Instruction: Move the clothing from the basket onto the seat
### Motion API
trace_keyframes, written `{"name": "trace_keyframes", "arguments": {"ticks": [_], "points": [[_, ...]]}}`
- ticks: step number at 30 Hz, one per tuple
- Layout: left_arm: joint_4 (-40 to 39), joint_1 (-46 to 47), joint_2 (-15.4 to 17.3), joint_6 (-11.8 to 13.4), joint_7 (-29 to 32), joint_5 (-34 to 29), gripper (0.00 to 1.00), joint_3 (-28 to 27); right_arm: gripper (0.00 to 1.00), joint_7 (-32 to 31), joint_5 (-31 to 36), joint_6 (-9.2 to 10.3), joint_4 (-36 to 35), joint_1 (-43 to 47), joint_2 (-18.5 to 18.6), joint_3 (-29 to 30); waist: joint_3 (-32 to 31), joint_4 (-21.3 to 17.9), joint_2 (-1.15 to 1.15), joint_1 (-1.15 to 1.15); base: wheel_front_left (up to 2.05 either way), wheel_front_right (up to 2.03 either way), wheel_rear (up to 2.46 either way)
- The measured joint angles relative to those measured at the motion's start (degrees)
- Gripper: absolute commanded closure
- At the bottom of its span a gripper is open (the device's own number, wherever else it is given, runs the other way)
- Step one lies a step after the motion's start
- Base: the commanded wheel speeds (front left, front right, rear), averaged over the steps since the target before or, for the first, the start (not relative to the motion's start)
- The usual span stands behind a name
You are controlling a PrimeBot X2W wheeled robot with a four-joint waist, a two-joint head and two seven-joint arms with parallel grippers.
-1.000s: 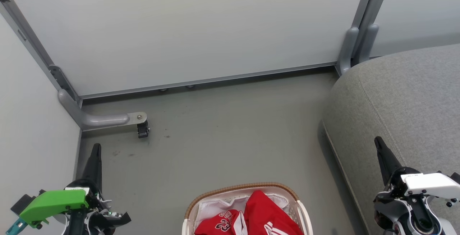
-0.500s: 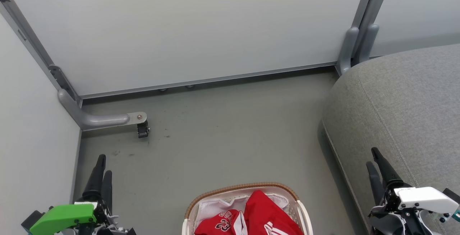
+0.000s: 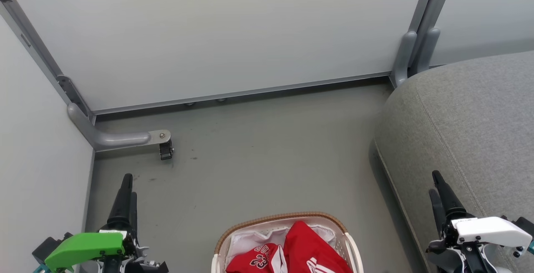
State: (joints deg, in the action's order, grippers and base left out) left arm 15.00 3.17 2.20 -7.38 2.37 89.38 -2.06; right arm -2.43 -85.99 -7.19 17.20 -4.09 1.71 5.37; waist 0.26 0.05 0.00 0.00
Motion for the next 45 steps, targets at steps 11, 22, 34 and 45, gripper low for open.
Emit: {"name": "trace_keyframes", "arguments": {"ticks": [11, 22, 34, 45], "points": [[-3.0, -0.1, 0.0, 0.0, -2.5, -8.4, 0.00, 1.0, 0.00, 2.6, 12.9, 0.00, -3.8, -0.1, 0.1, 0.0, 0.1, 0.1, 0.00, 0.00, 0.00, 0.00, 0.00], [-5.7, -0.1, 0.1, 0.9, -5.0, -21.8, 0.00, 2.9, 0.00, 4.9, 26.2, -0.01, -6.4, 0.0, 0.3, -0.6, 0.2, 0.3, 0.00, 0.00, 0.00, 0.00, 0.00], [-7.3, -0.2, 0.2, 3.1, -7.5, -37.3, 0.00, 6.0, 0.00, 7.4, 40.7, -0.03, -8.2, 0.0, 0.5, -2.7, 0.4, 0.4, 0.00, 0.00, 0.00, 0.00, 0.00], [-7.0, -0.9, 0.2, 4.0, -9.3, -48.0, 0.00, 7.7, 0.00, 9.3, 50.9, -0.08, -7.4, 0.0, 0.6, -3.8, 0.4, 0.7, 0.00, 0.00, 0.00, 0.00, 0.00]]}}
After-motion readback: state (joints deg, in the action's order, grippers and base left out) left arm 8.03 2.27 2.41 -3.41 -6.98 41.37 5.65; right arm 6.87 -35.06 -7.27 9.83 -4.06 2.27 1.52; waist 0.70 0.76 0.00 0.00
